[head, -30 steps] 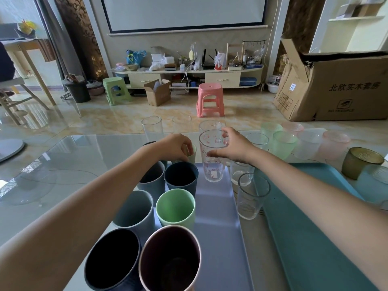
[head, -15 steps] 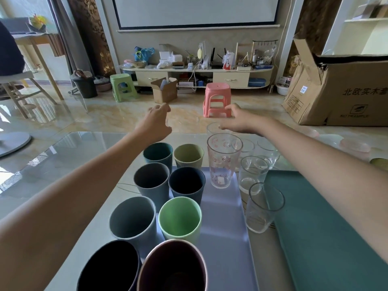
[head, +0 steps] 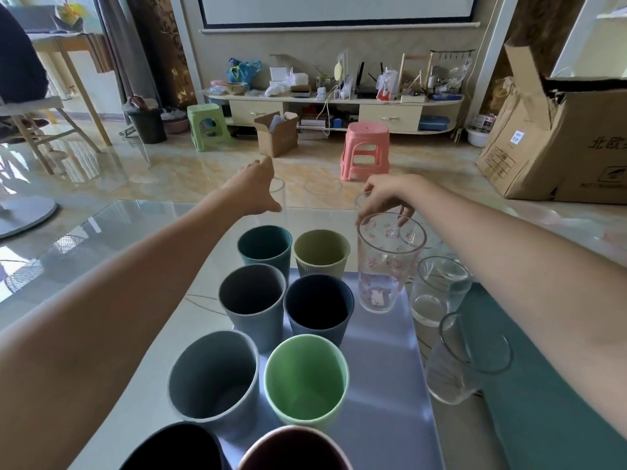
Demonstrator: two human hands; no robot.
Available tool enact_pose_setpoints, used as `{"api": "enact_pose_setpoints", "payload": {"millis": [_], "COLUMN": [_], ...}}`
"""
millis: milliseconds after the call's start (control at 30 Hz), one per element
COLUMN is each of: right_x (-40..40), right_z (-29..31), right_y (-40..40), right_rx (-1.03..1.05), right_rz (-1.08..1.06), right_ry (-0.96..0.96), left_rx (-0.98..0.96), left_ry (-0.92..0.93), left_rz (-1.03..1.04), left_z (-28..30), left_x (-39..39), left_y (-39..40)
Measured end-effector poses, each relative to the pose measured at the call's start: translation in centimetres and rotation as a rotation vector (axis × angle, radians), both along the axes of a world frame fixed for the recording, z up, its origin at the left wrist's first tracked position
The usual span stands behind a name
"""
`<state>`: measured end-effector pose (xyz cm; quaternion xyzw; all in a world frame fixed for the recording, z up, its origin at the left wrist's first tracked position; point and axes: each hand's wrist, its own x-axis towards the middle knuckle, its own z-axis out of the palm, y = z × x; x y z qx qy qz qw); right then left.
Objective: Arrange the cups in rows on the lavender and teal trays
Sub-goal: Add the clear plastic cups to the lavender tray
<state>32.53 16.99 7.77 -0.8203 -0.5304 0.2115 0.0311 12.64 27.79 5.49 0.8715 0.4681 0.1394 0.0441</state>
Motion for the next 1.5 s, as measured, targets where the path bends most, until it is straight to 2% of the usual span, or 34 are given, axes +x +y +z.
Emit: {"api": "enact_pose_setpoints", "payload": {"millis": [200,367,467,667,867,1033,1167,1400,1500], "right_x": [0.2,0.0,0.2,0.9,1.3,0.2,-1.3,-4.5,-5.4], "right_z": [-0.5,-0.4,-0.8,0.1,3.7,7.1,9.1,10.4,10.6], "right_y": [-0.2,-0.8,-0.7,-1.2,-4.9,-11.0,-16.8,-23.2,-24.4], "right_rx": [0.104,0.198,0.330,0.588,0.768,0.807,0.832,0.810,0.754], "right_rz": [-0.058,-0.117,-0.147,-0.204,-0.234,-0.140,-0.072,-0.002,0.016], "right_ry": [0.078,0.162,0.196,0.169,0.097,0.088,0.075,0.101,0.136], "left_rx": [-0.083,-0.185,-0.190,-0.060,0.160,0.241,0.211,0.080,0.041], "left_ry": [0.008,-0.124,-0.244,-0.332,-0.394,-0.530,-0.501,-0.411,-0.394], "left_rz": [-0.061,0.018,0.070,0.153,0.204,0.156,0.042,-0.149,-0.161], "left_z": [-0.8,-1.1,-1.4,-0.2,5.6,10.9,13.0,11.1,9.3], "left_x": [-0.6,0.0,0.1,-1.8,-2.9,-3.5,-4.1,-4.2,-4.4], "left_y": [-0.7,-1.0,-1.0,-2.3,-5.9,-12.0,-17.6,-24.6,-26.0]}}
